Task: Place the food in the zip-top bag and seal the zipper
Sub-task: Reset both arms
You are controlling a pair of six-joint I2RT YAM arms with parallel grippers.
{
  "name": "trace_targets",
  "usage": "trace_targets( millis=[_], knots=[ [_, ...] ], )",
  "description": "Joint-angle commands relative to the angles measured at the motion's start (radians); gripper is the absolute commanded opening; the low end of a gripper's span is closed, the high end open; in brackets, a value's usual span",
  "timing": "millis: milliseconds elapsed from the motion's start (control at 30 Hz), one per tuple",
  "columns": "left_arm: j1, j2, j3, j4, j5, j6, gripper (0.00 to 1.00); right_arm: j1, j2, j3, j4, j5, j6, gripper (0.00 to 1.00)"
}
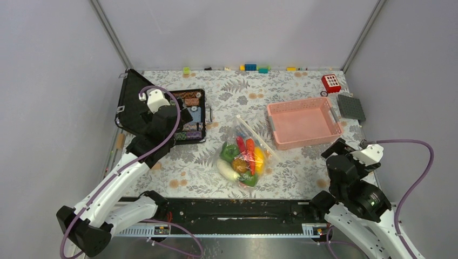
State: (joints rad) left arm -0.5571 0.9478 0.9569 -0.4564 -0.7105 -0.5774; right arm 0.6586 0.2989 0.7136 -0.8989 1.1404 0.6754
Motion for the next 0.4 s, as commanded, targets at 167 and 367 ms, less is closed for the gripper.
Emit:
trace_targets(
  millis=[167,367],
  knots=[
    [0.004,-0.026,-0.015,0.037,-0.035,0.001,0.99,-0.003,0.064,0.021,0.03,0.06,-0.005,1.0],
    [0.003,-0.047,-0.033,0.069,-0.025,-0.004,0.99,-0.004,0.061,0.005,0.029,0.035,-0.002,1.0]
  ],
)
